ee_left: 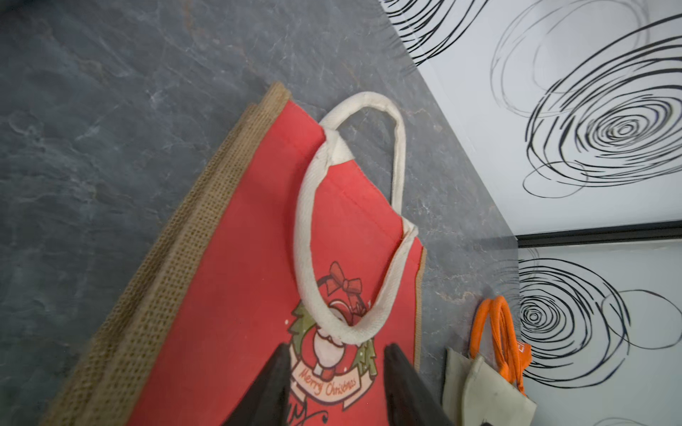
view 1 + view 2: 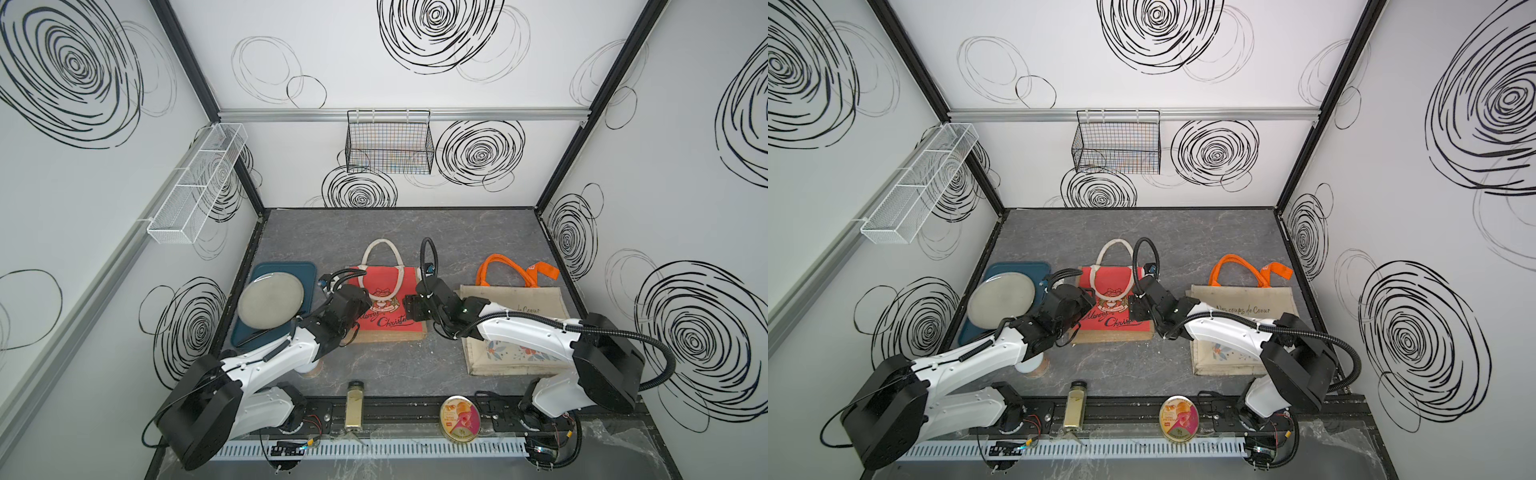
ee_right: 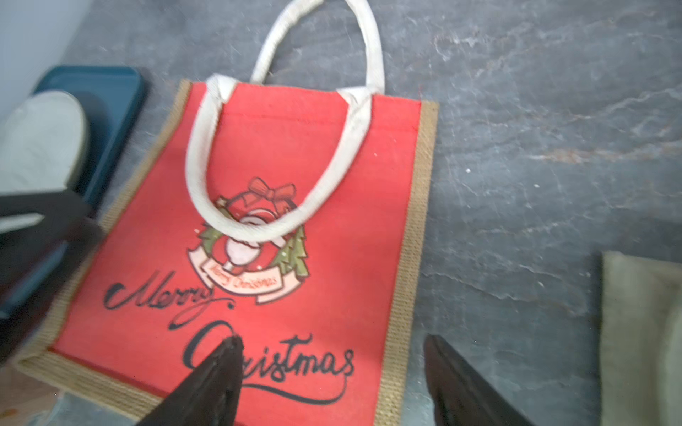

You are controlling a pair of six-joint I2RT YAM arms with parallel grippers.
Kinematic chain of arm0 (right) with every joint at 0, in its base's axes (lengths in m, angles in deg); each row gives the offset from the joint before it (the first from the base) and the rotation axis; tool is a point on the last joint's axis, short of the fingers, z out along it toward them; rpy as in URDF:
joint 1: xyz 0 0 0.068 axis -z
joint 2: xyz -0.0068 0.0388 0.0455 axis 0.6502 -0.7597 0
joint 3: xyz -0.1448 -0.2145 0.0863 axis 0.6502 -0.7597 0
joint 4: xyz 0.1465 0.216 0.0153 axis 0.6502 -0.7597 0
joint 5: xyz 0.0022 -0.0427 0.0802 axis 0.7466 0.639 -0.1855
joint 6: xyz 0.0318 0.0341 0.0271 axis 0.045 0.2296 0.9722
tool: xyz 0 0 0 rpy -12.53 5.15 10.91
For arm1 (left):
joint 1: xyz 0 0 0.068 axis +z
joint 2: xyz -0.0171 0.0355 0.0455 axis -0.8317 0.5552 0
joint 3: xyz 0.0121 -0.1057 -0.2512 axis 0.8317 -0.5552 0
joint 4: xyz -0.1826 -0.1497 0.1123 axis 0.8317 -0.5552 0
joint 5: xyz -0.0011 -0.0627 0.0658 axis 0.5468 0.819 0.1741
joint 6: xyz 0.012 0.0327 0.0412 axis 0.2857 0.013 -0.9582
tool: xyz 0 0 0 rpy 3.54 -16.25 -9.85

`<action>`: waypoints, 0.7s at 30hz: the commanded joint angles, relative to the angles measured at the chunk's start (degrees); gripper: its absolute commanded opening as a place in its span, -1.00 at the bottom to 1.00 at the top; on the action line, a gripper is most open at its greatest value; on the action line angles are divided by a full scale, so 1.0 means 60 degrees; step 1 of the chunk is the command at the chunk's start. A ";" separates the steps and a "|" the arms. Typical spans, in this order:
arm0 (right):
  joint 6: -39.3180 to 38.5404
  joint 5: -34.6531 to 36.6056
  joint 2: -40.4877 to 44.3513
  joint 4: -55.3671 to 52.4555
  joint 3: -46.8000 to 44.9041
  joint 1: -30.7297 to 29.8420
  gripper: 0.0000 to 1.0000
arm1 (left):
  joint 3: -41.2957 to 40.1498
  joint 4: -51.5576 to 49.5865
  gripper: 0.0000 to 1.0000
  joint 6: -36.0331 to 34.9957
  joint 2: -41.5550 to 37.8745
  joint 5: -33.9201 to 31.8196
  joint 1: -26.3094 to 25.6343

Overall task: Put away the canvas bag
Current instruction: Press the canvas bag at the center of the board, then adjust the canvas bag at the center of the board.

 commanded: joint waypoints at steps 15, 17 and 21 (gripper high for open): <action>-0.6793 -0.4902 -0.3791 -0.0376 0.3488 0.0811 0.41 | -0.1691 0.1799 -0.45 0.1047 0.1349 -0.0141 0.0176; -0.7203 -0.5034 -0.4263 -0.0521 0.3847 0.0778 0.24 | -0.1702 0.1818 -0.46 0.0989 0.1434 -0.0231 0.0091; -0.7512 -0.5014 -0.5197 -0.1192 0.4685 0.0750 0.11 | -0.1517 0.1296 -0.47 0.0838 0.1403 -0.0671 -0.0271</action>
